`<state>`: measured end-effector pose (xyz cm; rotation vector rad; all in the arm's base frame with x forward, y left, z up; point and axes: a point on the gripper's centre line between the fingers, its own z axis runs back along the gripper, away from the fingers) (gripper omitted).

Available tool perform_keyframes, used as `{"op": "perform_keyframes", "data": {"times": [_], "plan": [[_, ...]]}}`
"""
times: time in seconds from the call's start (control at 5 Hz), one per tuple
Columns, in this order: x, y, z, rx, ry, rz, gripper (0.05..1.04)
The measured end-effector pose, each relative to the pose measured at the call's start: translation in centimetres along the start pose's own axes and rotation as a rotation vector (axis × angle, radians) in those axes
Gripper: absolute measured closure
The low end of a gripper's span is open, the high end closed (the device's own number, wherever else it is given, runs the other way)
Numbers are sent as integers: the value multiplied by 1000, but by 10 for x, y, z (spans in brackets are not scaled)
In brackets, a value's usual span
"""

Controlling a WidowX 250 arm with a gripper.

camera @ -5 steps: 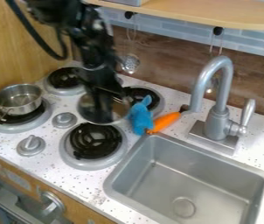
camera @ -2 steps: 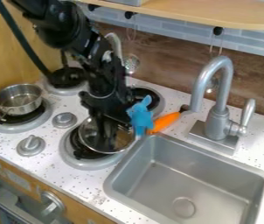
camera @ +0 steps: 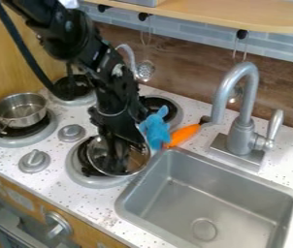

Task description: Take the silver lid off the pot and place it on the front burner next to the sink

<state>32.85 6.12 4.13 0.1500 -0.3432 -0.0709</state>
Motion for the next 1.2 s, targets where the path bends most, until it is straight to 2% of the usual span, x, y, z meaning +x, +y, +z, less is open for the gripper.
{"op": "perform_keyframes", "data": {"times": [0.4,0.6,1.0,1.2], "plan": [[11,20,-29,-22,-4,-8,766],[13,29,-37,-21,1,4,766],[17,57,-33,-3,-12,92,766],[17,70,-43,0,19,124,766]]}}
